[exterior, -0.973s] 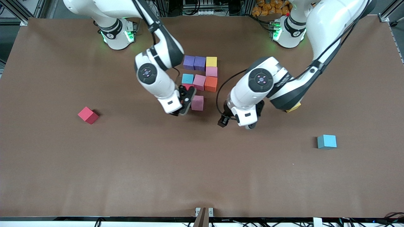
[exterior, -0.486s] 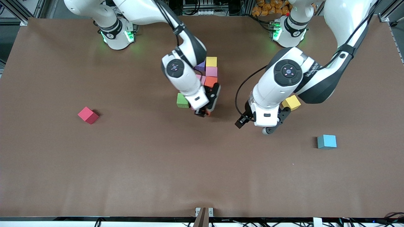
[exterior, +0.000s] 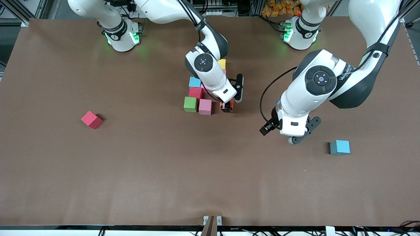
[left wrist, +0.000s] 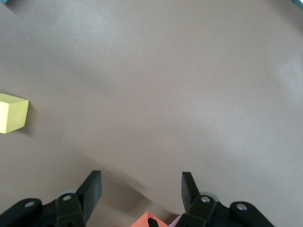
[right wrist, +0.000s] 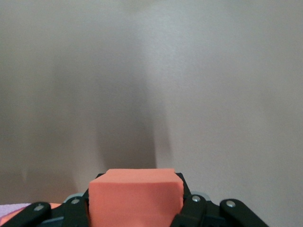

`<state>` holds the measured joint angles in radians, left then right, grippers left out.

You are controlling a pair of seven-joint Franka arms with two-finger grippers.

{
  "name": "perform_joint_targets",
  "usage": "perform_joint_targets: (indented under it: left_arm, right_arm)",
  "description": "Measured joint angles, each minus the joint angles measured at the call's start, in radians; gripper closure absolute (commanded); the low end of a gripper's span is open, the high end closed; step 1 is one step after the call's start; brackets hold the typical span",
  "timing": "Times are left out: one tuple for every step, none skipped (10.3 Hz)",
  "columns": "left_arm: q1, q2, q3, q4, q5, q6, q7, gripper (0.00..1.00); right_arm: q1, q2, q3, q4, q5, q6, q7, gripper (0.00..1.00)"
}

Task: Form number 2 with 11 blocks
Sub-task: 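Lower the orange block at the group's end while the left gripper withdraws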

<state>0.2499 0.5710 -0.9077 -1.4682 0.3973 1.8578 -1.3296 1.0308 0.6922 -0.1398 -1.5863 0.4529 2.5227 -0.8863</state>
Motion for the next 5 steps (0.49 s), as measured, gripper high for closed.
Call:
perform_joint_targets:
  left_arm:
    - [0.000, -0.001, 0.000, 0.000, 0.001, -0.007, 0.047, 0.23]
    - [0.000, -0.003, 0.000, 0.000, 0.001, -0.012, 0.103, 0.23]
    - [0.001, -0.005, 0.000, 0.000, 0.001, -0.015, 0.156, 0.23]
    - [0.001, -0.006, 0.000, 0.000, 0.001, -0.015, 0.201, 0.23]
    - [0.001, -0.007, 0.001, 0.000, 0.001, -0.016, 0.239, 0.23]
  right_arm:
    - [0.004, 0.001, 0.000, -0.001, 0.000, 0.000, -0.009, 1.00]
    - [0.005, 0.004, -0.001, -0.008, -0.001, 0.009, -0.015, 1.00]
    - [0.005, 0.014, -0.003, -0.022, -0.001, 0.039, -0.029, 1.00]
    - [0.005, 0.028, -0.003, -0.043, -0.001, 0.071, -0.039, 1.00]
    - [0.006, 0.042, -0.003, -0.057, -0.001, 0.089, -0.045, 1.00]
